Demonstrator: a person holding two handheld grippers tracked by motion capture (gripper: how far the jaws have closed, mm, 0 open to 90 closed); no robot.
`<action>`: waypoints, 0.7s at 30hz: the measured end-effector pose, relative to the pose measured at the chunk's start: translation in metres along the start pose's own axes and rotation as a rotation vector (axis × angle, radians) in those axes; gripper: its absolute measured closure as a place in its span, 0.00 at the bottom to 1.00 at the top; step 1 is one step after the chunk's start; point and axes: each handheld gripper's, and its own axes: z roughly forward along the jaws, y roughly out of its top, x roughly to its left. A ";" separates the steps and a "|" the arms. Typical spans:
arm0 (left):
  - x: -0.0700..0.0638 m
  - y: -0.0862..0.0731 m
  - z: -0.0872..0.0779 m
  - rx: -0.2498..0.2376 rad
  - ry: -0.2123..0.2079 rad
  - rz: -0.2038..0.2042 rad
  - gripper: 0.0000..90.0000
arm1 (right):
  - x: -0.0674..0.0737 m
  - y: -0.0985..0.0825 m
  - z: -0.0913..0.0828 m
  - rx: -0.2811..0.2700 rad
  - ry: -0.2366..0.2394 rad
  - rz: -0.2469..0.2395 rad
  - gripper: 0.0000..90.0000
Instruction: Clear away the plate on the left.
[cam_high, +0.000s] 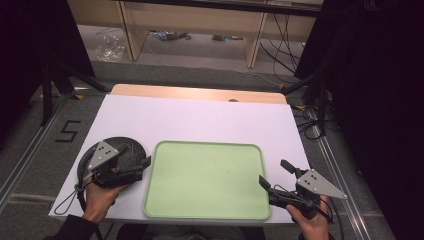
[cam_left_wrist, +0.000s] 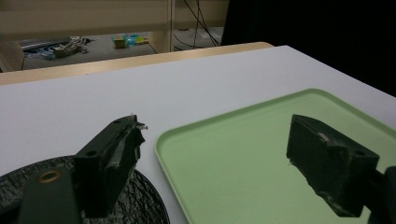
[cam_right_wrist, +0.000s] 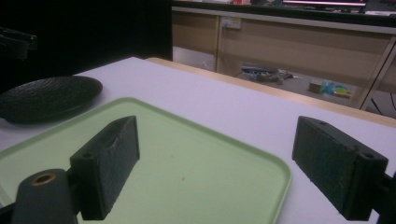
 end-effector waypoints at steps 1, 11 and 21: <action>0.000 0.000 0.000 -0.001 -0.001 -0.001 0.19 | 0.000 0.000 0.000 0.001 0.001 -0.001 0.18; 0.005 0.000 0.003 0.024 0.010 -0.006 0.19 | 0.001 0.000 0.000 -0.001 0.001 -0.001 0.17; 0.017 0.001 0.004 0.056 0.031 -0.036 0.19 | 0.001 0.000 0.001 0.000 0.005 -0.002 0.17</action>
